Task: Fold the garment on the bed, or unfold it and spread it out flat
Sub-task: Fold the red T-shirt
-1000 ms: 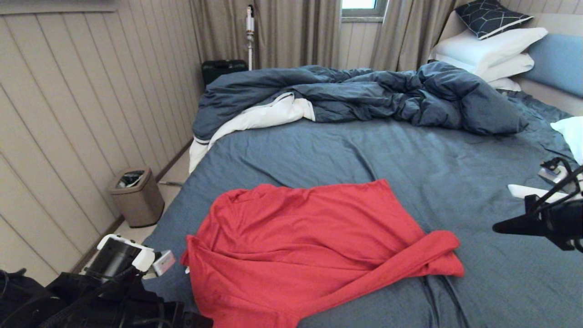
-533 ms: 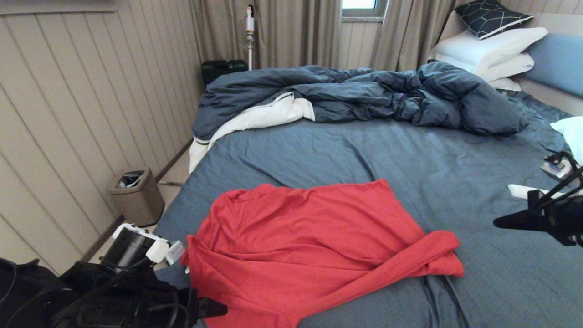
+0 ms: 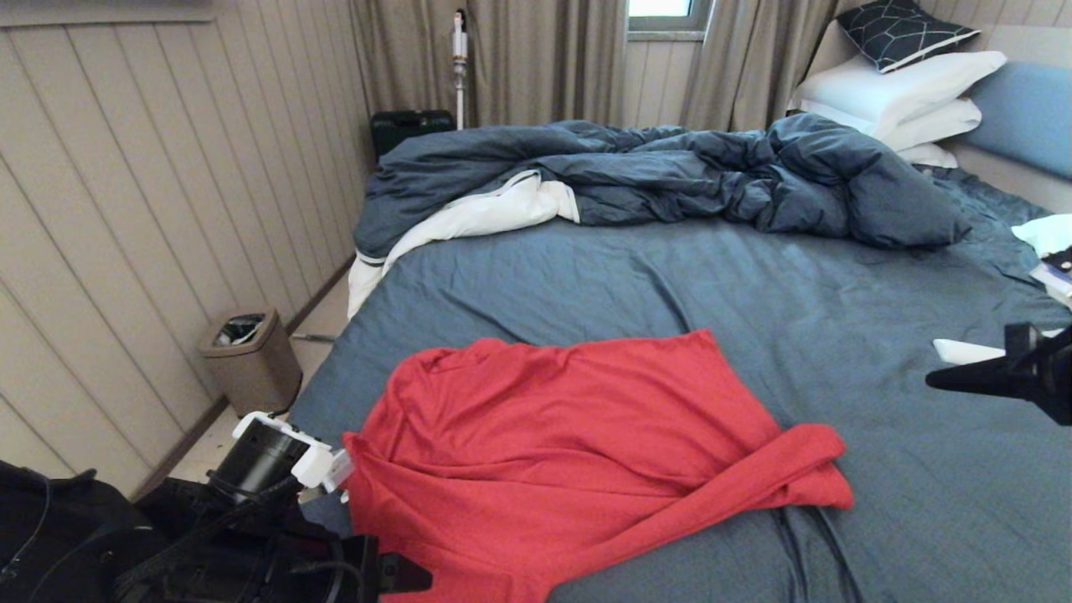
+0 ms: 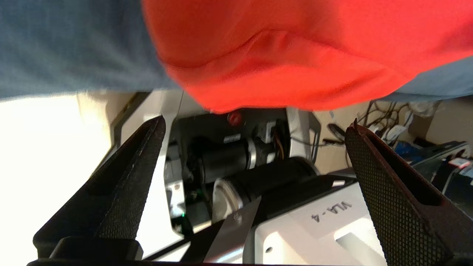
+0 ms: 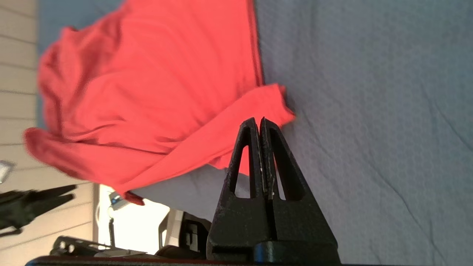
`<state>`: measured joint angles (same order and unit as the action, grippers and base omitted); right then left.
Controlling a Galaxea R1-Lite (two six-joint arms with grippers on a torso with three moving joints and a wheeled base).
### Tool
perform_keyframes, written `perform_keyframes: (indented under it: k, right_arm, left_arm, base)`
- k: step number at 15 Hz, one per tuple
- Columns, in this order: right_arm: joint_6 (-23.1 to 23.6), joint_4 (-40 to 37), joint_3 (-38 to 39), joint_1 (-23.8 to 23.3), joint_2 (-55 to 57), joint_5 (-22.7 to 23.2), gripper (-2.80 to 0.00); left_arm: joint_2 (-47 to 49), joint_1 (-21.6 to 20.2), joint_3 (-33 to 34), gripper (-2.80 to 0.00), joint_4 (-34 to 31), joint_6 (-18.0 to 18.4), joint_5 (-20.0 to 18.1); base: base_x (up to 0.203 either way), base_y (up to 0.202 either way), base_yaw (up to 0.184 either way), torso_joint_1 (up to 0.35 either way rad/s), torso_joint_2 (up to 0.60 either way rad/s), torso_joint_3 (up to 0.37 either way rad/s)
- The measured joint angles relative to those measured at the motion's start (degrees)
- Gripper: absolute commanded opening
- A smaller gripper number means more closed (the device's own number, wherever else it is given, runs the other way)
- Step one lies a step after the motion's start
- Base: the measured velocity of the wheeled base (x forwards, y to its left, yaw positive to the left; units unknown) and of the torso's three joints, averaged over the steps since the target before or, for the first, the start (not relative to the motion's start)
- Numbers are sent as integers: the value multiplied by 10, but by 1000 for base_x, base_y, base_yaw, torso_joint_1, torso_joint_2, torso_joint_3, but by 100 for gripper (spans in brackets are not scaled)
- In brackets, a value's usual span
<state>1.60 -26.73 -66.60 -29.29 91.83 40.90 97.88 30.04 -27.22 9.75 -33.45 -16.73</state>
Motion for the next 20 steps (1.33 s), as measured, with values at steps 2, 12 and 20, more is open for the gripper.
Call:
perform_keyframes:
  k: [2, 12, 20]
  right_arm:
    - [12, 0, 5, -15, 0, 22, -280]
    - [37, 31, 21, -61, 3, 77, -280]
    - [41, 32, 33, -61, 3, 70, -280]
  left_arm:
    - [-1, 13, -11, 0, -20, -5, 1]
    - [25, 75, -72, 0, -68, -37, 38]
    - [30, 76, -78, 0, -69, -36, 38]
  base:
    - [0, 0, 0, 0, 0, 0]
    - [0, 0, 0, 0, 0, 0]
    - [0, 0, 0, 0, 0, 0]
